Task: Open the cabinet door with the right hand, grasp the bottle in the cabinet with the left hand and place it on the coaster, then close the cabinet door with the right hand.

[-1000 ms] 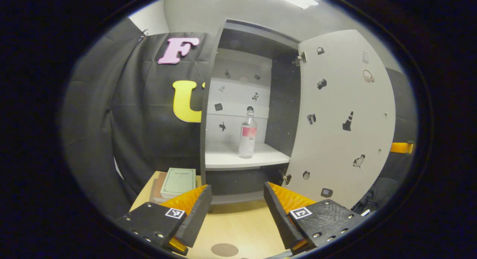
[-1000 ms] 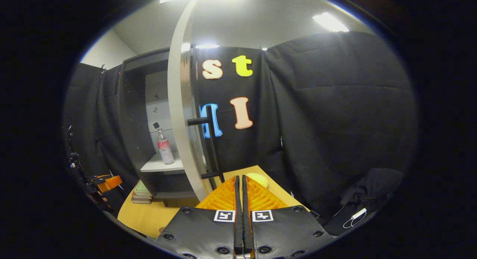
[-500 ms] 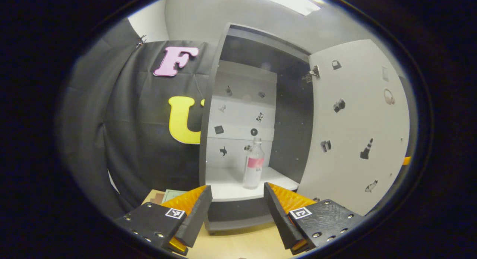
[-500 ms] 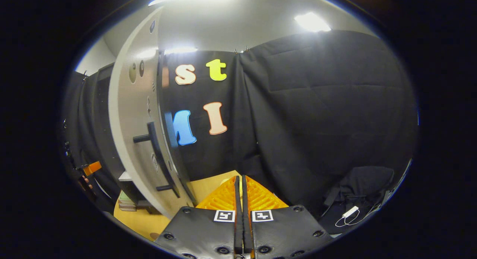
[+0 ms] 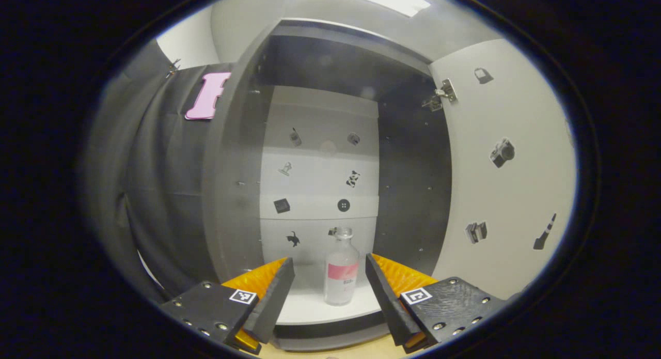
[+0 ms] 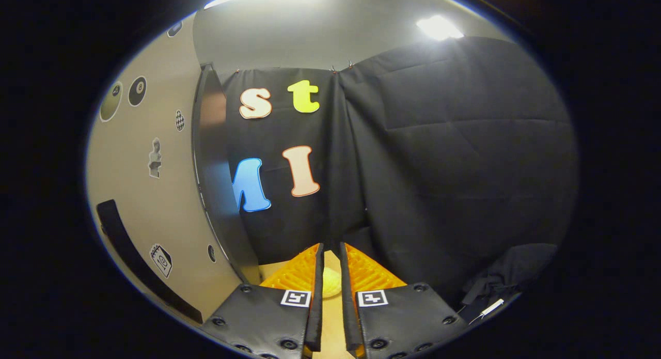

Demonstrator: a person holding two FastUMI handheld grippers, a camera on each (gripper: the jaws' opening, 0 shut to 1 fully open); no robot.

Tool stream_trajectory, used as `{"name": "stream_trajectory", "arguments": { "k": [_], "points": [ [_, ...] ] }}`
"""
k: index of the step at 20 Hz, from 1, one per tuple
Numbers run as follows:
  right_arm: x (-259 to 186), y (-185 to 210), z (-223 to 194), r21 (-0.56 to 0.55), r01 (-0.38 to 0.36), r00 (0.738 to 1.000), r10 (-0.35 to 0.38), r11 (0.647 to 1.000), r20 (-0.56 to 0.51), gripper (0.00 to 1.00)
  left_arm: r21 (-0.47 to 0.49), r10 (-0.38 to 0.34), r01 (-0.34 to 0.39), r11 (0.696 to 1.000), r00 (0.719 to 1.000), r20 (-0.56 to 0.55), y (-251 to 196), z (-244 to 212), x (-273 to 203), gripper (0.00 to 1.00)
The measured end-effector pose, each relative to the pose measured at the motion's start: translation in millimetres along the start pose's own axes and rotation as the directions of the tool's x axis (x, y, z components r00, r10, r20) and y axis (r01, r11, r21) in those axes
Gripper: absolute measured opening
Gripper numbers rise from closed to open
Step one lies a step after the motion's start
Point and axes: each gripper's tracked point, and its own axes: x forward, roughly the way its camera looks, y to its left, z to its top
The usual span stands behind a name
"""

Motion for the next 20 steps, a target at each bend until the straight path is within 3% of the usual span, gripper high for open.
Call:
{"name": "stream_trajectory", "arguments": {
  "k": [3, 5, 7, 8, 11, 13, 20],
  "points": [
    [23.7, -8.6, -4.8, -0.004, 0.006, 1.0, -0.006, 1.0, -0.015, 0.43, -0.021, -0.008, 0.007, 1.0, 1.0, -0.029, -7.2, -17.9, 31.6, 0.86],
    [36.0, -11.3, -7.8, -0.006, 0.002, 1.0, -0.002, 1.0, -0.027, 0.48, -0.024, -0.013, 0.012, 1.0, 0.999, -0.038, -9.5, -26.1, 47.7, 0.84],
    [48.7, -18.1, -10.5, -0.009, 0.017, 0.999, -0.018, 1.0, -0.04, 0.84, -0.025, -0.01, 0.009, 1.0, 0.999, -0.047, -8.1, -32.4, 61.8, 0.86],
    [52.5, -20.2, -11.9, -0.007, 0.024, 0.999, -0.024, 1.0, -0.045, 0.95, -0.026, -0.013, 0.011, 1.0, 0.998, -0.055, -7.9, -37.6, 68.6, 0.84],
    [66.5, -35.6, -19.8, -0.008, 0.085, 0.994, -0.086, 0.996, -0.075, 0.94, -0.028, -0.025, 0.023, 0.999, 0.997, -0.071, -8.9, -46.9, 85.3, 0.86],
    [71.1, -49.0, -26.4, -0.037, 0.144, 0.985, -0.147, 0.989, -0.095, 1.0, -0.024, -0.028, 0.026, 0.999, 0.996, -0.088, -10.2, -55.4, 93.2, 0.86],
    [85.6, -50.0, -29.0, -0.037, 0.13, 0.985, -0.133, 0.991, -0.109, 0.98, 0.002, -0.019, 0.019, 1.0, 0.995, -0.1, -9.8, -68.0, 118.1, 0.84]
  ]
}}
